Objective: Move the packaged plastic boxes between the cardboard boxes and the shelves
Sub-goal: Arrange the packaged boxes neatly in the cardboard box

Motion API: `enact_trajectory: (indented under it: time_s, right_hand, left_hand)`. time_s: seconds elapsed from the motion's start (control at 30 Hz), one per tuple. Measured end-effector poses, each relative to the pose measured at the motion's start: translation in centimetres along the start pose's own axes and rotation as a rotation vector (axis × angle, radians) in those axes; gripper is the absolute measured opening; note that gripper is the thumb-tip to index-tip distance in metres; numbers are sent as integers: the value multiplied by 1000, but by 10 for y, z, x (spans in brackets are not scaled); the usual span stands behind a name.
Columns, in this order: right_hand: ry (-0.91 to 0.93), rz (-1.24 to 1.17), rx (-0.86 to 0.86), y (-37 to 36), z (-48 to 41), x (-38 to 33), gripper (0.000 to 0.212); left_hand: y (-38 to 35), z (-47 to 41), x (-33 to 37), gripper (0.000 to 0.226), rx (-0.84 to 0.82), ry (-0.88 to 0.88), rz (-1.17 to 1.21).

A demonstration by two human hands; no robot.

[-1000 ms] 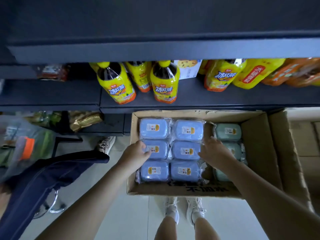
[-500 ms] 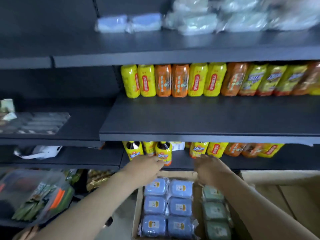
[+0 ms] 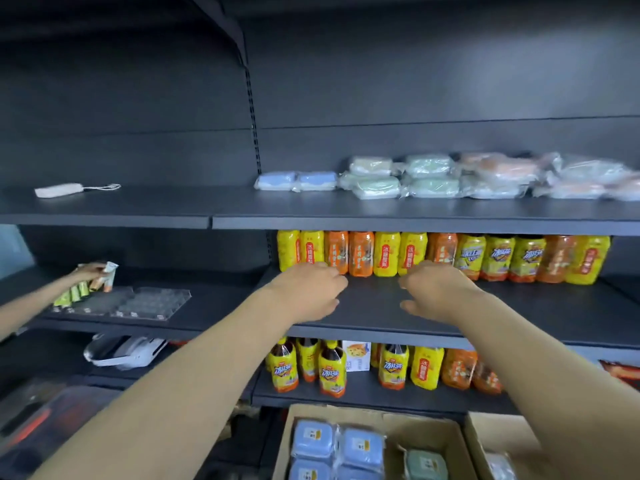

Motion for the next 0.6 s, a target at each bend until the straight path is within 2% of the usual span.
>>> enact_trajectory:
  time_s: [0.13, 0.3, 0.6]
  right_hand:
    - [-28, -46, 108, 56, 1, 0, 37]
    - [-82, -88, 126, 94, -32, 6, 39]
    - [-186, -209, 120, 129, -193, 3, 48]
  left_hand:
    - [45, 11, -21, 27, 97, 26, -12]
    - [69, 5, -72, 29, 201, 87, 11]
    - [24, -52, -228, 30, 177, 100, 44]
Point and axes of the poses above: each hand's wrist, its own z-axis away from the middle knuckle, its own y-axis out of the back of the hand, x = y × z, the point moved 7 cm from there along -z, towards the middle knuckle, and after that the axes turned 9 degrees about -x, right-handed, at the moved point
